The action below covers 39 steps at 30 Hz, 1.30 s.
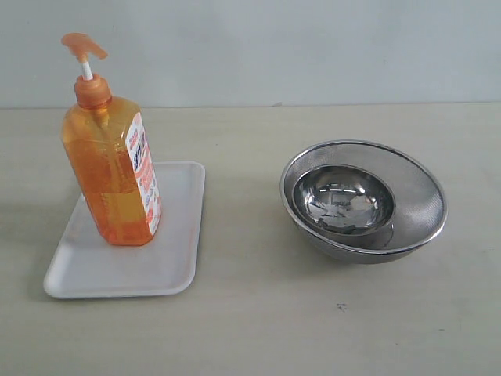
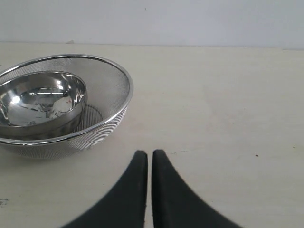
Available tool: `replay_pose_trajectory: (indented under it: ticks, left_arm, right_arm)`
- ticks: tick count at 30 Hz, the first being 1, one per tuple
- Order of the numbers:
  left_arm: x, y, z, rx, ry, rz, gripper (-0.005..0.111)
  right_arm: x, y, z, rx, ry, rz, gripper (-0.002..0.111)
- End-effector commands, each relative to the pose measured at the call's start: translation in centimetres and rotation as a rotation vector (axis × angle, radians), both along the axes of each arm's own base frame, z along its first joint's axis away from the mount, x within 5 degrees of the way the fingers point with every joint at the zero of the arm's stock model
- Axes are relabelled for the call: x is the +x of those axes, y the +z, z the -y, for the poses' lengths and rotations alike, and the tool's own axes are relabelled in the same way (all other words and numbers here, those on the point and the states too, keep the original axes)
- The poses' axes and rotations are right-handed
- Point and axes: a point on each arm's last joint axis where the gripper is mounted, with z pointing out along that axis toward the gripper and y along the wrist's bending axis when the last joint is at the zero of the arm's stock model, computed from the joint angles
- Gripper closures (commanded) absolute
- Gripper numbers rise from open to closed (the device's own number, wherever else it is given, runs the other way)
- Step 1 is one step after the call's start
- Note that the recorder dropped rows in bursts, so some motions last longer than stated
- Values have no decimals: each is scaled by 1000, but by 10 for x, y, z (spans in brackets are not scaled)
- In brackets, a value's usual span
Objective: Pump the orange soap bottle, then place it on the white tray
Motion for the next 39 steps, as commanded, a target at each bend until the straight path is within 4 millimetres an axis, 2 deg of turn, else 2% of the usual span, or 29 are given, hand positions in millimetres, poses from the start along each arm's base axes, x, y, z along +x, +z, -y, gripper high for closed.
replay_pose_trajectory:
  ticks: [1, 7, 39]
  left_arm:
    - [0, -1, 0, -3, 4, 3, 102]
    - [0, 0, -1, -81, 33, 5, 102]
    - [0, -1, -4, -31, 69, 3, 102]
  right_arm:
    - [0, -1, 0, 2, -3, 8, 108]
    - [0, -1, 0, 2, -3, 8, 108]
    - [0, -1, 0, 2, -3, 8, 108]
